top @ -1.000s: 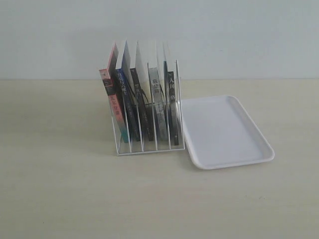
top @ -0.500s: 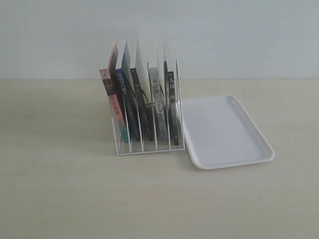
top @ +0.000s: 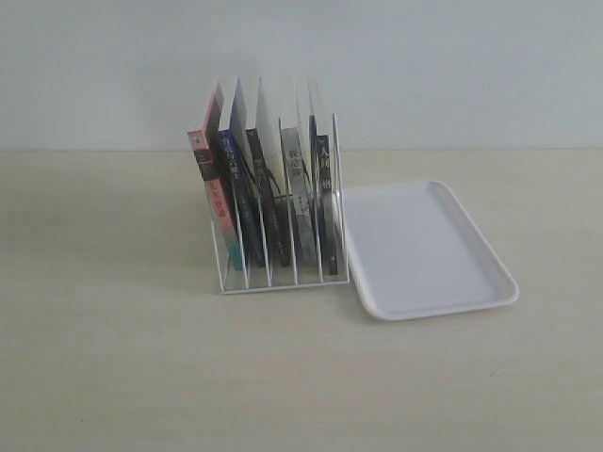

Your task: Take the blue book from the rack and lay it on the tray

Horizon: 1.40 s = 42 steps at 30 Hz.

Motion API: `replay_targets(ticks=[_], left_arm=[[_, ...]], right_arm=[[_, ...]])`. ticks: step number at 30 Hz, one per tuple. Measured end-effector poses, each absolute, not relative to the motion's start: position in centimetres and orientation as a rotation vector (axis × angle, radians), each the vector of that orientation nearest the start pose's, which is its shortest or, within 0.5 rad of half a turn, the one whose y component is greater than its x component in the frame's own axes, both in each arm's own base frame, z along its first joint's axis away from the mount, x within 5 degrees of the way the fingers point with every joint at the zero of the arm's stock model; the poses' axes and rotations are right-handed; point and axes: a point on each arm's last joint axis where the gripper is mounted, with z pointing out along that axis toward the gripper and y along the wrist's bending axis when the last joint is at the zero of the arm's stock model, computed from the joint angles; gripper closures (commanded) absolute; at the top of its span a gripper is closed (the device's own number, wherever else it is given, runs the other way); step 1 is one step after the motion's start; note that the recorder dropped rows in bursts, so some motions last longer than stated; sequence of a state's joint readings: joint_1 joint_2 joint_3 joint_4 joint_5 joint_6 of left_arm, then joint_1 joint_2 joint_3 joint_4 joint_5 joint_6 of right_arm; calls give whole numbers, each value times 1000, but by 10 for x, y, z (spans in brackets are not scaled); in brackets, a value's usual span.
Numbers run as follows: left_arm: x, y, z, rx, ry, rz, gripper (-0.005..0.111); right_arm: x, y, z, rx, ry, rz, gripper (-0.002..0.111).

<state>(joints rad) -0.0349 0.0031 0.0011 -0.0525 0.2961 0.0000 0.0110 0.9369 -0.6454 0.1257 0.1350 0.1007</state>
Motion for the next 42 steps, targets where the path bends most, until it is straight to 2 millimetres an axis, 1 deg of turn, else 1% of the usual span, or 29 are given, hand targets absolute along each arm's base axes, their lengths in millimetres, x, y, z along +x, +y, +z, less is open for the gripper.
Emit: replay_targets(ticks=[2,3,5,7,8,10,11,12,13,14,15,16,18,19,21,22,24,25,27,29,30,32,37,40,42], left_arm=[[55,-3,186,-3,1784,-75,103],[55,-3,186,-3,1784,-75,103],[55,-3,186,-3,1784,-75,103],[55,-3,186,-3,1784,-75,103],[55,-3,186,-3,1784,-75,103],[55,-3,186,-3,1784,-75,103],[55,-3,186,-3,1784,-75,103],[55,-3,186,-3,1784,-75,103],[55,-3,186,-3,1784,-75,103],[55,-3,186,-3,1784,-75,103],[55,-3,186,-3,1784,-75,103],[55,-3,186,-3,1784,-75,103],[55,-3,186,-3,1784,-75,103],[55,-3,186,-3,1784,-75,103],[55,-3,186,-3,1784,-75,103],[55,-3,186,-3,1784,-75,103],[55,-3,186,-3,1784,-75,103],[55,-3,186,-3,1784,-75,103],[55,-3,186,-3,1784,-75,103],[55,-3,186,-3,1784,-75,103],[55,-3,186,-3,1784,-75,103],[55,-3,186,-3,1784,-75,103],[55,-3,186,-3,1784,-75,103],[55,-3,186,-3,1784,-75,103],[55,-3,186,-3,1784,-75,103]], right_arm=[[208,9,310,256,1908,253,109],[214,14,307,271,1925,296,109],[224,32,307,230,1951,362,109],[236,62,314,94,1975,428,109],[242,82,319,-1,1984,455,109],[249,120,333,-191,1999,505,109],[252,137,346,-269,1992,531,109],[254,162,350,-381,2030,558,109],[255,180,362,-455,2032,583,109],[258,194,366,-512,2057,591,109],[263,214,372,-586,2101,586,109],[267,225,374,-614,2139,576,109],[279,248,376,-666,2227,491,109],[287,256,372,-684,2262,432,109],[301,271,374,-705,2304,324,109],[305,275,379,-705,2312,299,108],[317,284,381,-693,2334,261,105],[321,287,381,-684,2341,253,101],[329,294,380,-671,2360,238,89],[336,301,373,-672,2383,223,75],[340,304,370,-672,2390,219,71],[345,308,364,-672,2403,212,72],[355,318,340,-653,2459,192,84],[359,320,329,-649,2480,172,83],[361,321,325,-649,2485,156,78]])
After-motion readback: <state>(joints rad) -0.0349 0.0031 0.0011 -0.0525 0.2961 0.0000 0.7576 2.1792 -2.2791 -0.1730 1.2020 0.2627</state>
